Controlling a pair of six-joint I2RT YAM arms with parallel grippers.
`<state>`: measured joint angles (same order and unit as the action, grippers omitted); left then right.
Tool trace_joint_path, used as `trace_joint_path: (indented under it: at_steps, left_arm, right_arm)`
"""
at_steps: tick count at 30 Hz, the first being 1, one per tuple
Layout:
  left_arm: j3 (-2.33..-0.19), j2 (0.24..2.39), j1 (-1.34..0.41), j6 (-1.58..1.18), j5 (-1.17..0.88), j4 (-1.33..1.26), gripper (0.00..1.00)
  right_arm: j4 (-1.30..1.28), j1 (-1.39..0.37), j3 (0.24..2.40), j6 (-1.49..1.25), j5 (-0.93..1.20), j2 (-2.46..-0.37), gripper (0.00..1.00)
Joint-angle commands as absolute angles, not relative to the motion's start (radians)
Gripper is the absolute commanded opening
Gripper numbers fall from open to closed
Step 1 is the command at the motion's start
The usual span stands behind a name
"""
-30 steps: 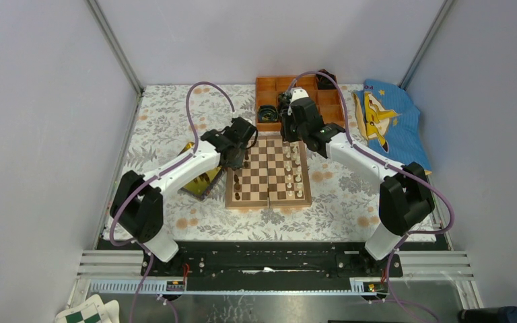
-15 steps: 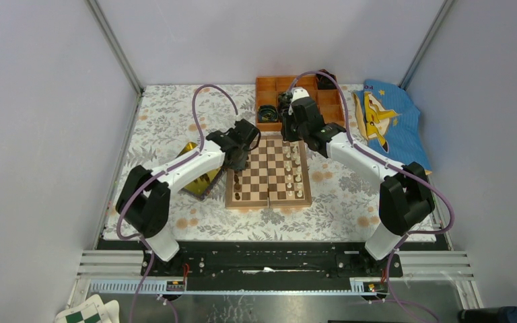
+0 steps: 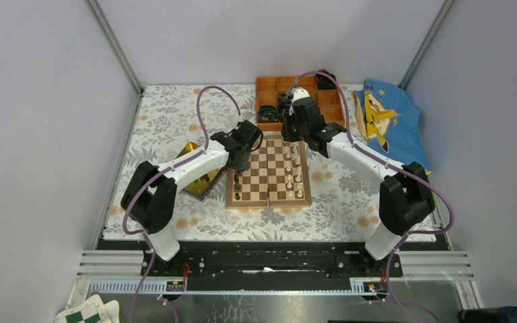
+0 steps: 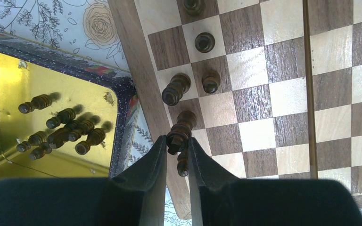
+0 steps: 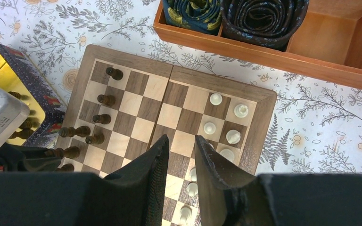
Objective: Set up the chess pieces on the board
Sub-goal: Place the chess piece on the chessboard.
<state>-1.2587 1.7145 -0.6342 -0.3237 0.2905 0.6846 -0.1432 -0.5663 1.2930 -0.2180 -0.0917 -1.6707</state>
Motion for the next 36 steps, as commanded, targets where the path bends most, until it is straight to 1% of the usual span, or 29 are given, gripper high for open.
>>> trace_joint_path:
  at_steps: [1,21,28,36]
  left_arm:
    - [-1.244,1.726,-0.64,-0.327,0.285,0.644,0.01]
    - [-1.241,1.744,-0.64,-0.328,0.282,0.634,0.08]
    - [-1.238,1.737,-0.64,-0.331,0.274,0.634,0.15]
    - [-1.234,1.729,-0.64,-0.336,0.274,0.634,0.31]
  right_arm:
    - [-0.102,-0.556,1.291,-0.219,-0.08,-1.629,0.33]
    - [-0.095,-0.553,1.289,-0.221,-0.068,-1.64,0.33]
    - [-0.094,-0.553,1.287,-0.224,-0.062,-1.642,0.33]
    - [-0.093,-0.552,1.284,-0.225,-0.056,-1.641,0.33]
